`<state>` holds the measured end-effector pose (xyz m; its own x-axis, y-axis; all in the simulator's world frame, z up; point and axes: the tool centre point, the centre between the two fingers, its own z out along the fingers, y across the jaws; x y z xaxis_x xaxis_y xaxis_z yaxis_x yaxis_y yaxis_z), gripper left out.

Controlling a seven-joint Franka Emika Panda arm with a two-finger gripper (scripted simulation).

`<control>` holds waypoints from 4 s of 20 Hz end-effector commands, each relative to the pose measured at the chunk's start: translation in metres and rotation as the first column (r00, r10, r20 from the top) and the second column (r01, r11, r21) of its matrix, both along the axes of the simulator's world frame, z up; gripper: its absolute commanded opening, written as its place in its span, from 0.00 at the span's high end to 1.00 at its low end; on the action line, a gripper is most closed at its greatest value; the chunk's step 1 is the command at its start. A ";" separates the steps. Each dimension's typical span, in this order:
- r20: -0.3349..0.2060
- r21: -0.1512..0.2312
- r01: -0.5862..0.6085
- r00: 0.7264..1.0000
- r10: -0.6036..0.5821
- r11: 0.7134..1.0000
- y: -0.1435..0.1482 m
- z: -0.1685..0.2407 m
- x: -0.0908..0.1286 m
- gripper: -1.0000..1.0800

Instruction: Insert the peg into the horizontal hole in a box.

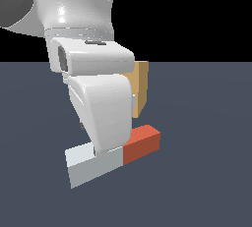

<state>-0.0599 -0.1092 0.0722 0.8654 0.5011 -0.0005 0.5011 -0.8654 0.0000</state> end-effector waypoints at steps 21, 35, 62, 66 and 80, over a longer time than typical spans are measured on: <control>0.000 0.000 0.001 1.000 -0.001 1.000 0.000 -0.050 0.000 1.00; 0.001 0.000 -0.018 1.000 0.018 1.000 0.002 -0.048 0.000 1.00; 0.000 -0.001 -0.645 0.764 0.645 0.764 0.085 0.007 -0.002 1.00; 0.000 0.000 -0.663 0.749 0.663 0.749 0.088 0.009 -0.004 1.00; 0.000 0.001 -0.664 0.748 0.664 0.748 0.089 0.009 -0.004 1.00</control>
